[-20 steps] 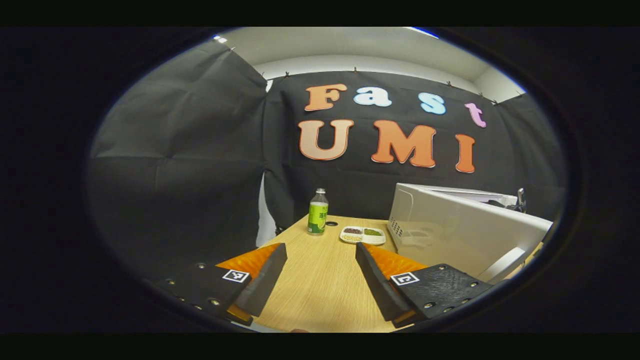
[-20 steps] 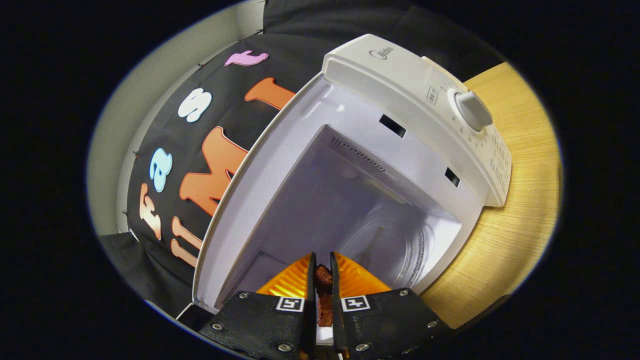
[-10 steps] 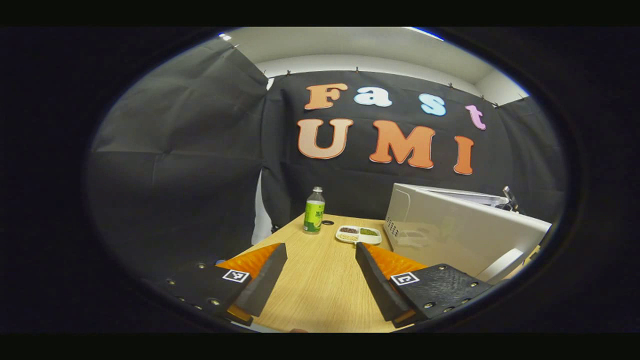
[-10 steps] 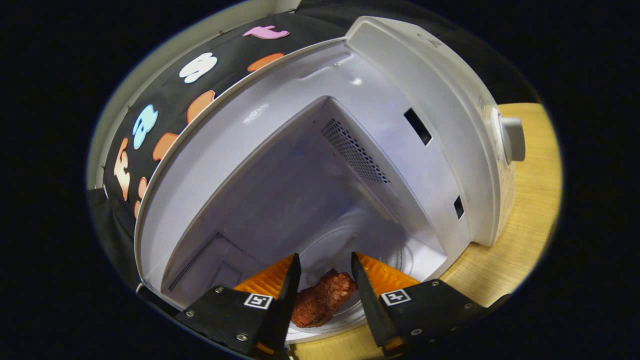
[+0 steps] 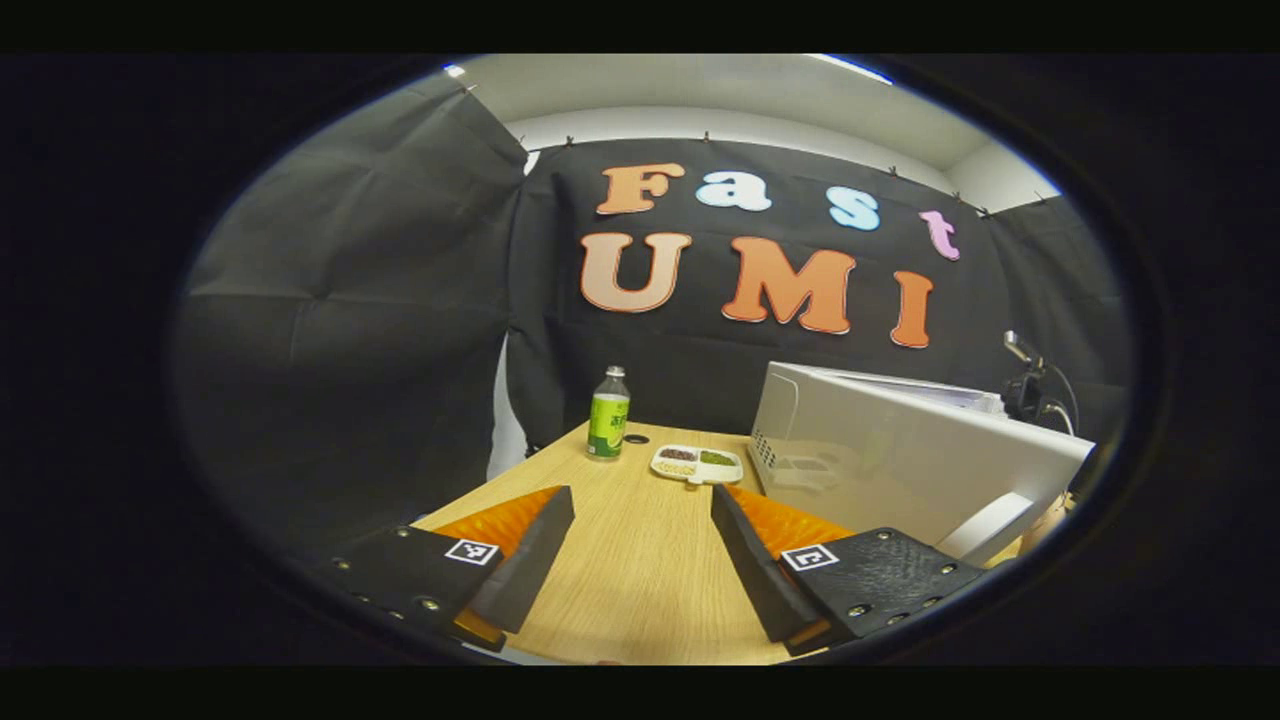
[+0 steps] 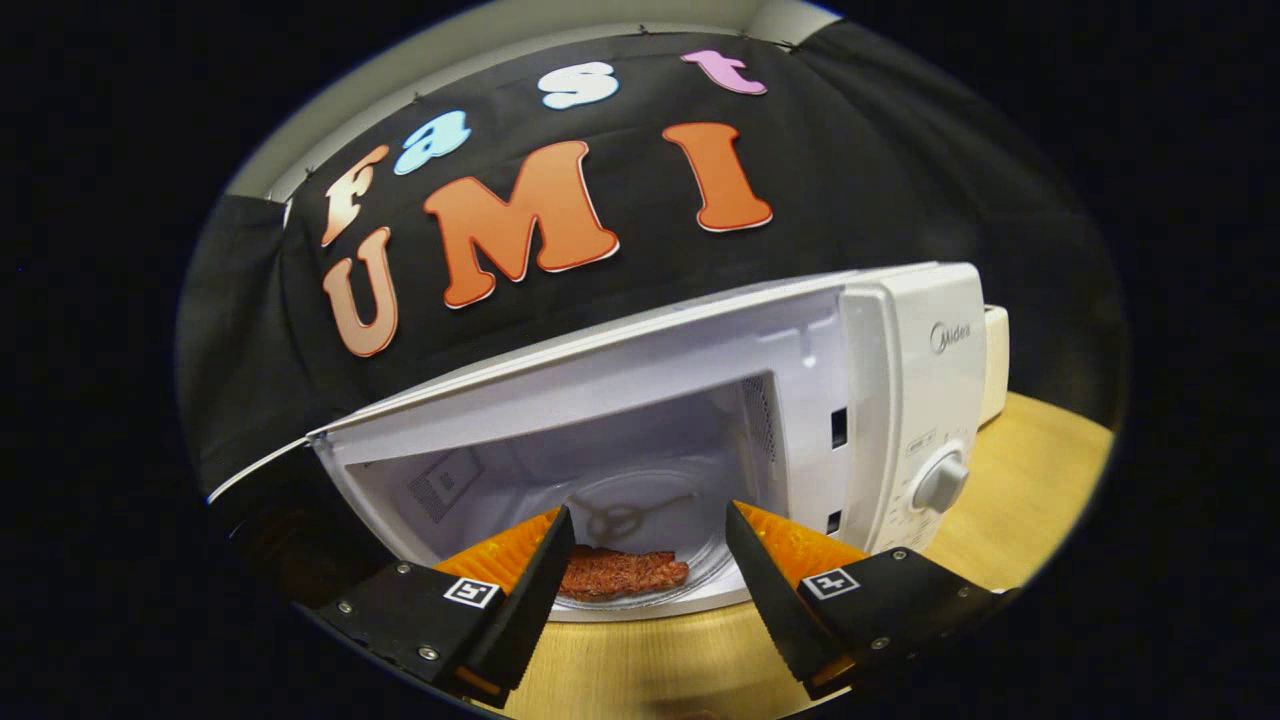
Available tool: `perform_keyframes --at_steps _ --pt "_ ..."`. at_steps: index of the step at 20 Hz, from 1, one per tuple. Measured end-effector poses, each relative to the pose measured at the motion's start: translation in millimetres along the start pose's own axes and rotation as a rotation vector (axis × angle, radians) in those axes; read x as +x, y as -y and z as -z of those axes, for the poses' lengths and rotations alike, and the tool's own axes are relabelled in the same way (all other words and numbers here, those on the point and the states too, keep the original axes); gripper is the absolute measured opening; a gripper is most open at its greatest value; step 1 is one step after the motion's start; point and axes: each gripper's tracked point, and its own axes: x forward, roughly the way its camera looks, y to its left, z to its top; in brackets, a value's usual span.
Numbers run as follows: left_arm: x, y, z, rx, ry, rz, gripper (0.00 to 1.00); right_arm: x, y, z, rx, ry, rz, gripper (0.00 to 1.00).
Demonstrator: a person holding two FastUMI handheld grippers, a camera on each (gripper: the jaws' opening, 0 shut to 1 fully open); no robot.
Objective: Open the microwave oven with the left hand, put the food in, and close the microwave oven.
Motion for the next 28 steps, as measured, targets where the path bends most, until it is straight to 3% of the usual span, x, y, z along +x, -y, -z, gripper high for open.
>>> perform_keyframes --at_steps 5,10,14,15,17,20,22,25,28 --pt "-4.8 7.3 9.6 0.015 -0.015 0.014 0.86 -56.9 33.9 -48.3 -0.096 0.007 -0.029 0.95" --pt "-5.0 18.6 18.7 0.039 -0.023 0.025 0.89 -111.9 71.6 -121.5 -0.163 0.067 -0.011 0.95" --pt "-6.5 37.3 24.9 0.050 -0.029 0.042 0.90 -143.9 100.9 -181.3 -0.184 0.171 0.046 0.94" --pt "-7.1 41.3 25.3 0.053 -0.031 0.051 0.89 -150.3 105.0 -190.9 -0.175 0.185 0.050 0.94" --pt "-12.3 72.0 26.2 0.033 -0.041 0.141 0.89 -164.0 113.2 -205.4 -0.166 0.205 0.059 0.94" --pt "-18.9 114.1 32.1 0.052 -0.048 0.242 0.20 -181.3 125.7 -221.6 -0.156 0.229 0.067 0.94" --pt "-18.3 138.2 35.7 0.084 -0.063 0.280 0.00 -190.5 128.8 -228.5 -0.143 0.236 0.058 0.94" --pt "-24.5 199.5 31.9 0.035 -0.061 0.420 0.01 -202.6 133.1 -236.3 -0.154 0.252 0.053 0.94" --pt "-23.6 244.9 26.7 0.056 -0.050 0.493 0.01 -212.5 135.2 -244.2 -0.165 0.268 0.045 0.94"
